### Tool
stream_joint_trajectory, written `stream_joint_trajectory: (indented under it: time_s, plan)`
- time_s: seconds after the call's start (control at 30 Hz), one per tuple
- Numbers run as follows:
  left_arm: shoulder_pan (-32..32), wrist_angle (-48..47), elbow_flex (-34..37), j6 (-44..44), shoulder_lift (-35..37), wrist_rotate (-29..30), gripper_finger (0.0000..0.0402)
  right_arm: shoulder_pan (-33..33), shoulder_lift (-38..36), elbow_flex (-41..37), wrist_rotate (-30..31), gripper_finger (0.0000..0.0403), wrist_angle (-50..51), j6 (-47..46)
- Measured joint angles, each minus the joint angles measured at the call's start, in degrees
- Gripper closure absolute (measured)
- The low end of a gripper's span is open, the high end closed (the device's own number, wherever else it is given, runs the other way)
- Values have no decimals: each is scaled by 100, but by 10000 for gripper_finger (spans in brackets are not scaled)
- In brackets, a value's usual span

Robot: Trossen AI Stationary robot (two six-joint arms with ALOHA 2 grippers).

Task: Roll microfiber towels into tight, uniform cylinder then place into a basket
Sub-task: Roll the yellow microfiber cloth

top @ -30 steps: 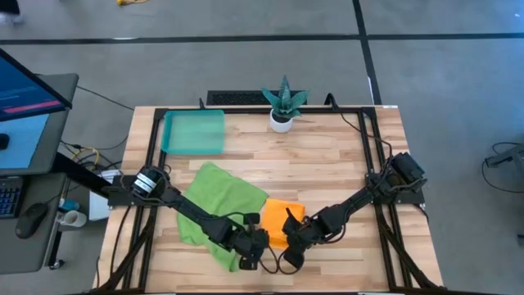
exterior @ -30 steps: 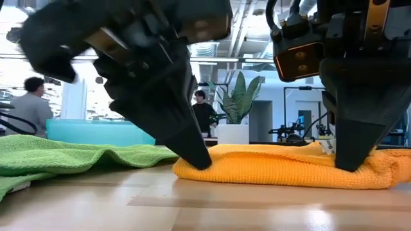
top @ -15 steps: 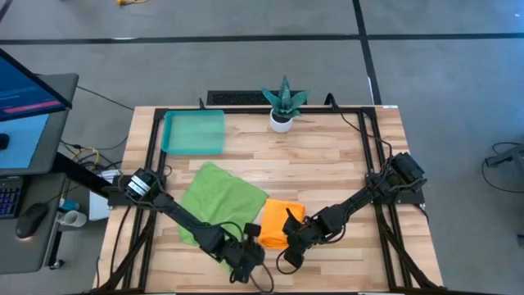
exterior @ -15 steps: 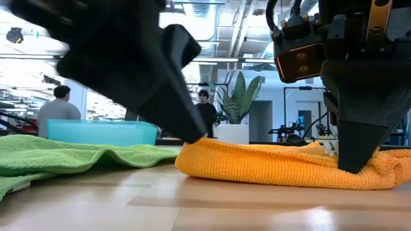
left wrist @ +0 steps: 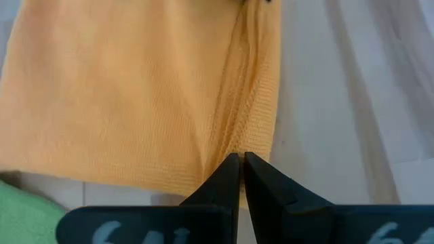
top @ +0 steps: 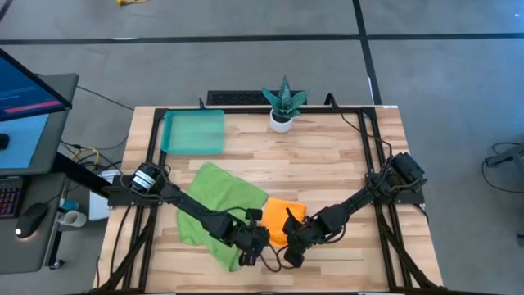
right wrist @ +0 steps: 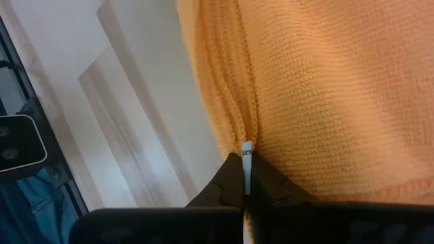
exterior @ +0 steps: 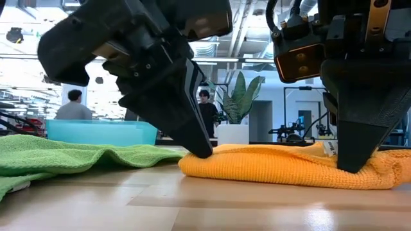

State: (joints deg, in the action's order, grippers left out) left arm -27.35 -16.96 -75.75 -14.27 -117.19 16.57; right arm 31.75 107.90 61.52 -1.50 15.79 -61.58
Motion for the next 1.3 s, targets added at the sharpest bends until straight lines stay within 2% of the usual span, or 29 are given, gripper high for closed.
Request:
stream_joint_trajectory:
  time_s: [0.23,0.43,0.83,1.13,1.3]
  plan:
    - [24,728,497,-437,12,-77,387,0,0,-2,0,379,-7,-5]
    - [18,950,707,-1057,28,-10,387,0,0,-2,-11,345,-5,-35]
    - [30,1120,732,-1104,11,-13,387,-13,0,-2,-166,264,6,0]
    - [32,1142,732,-1105,0,-1,387,-17,-171,-4,-143,253,244,-1]
    - [33,1142,734,-1105,0,1,386,-9,-686,0,345,255,791,15]
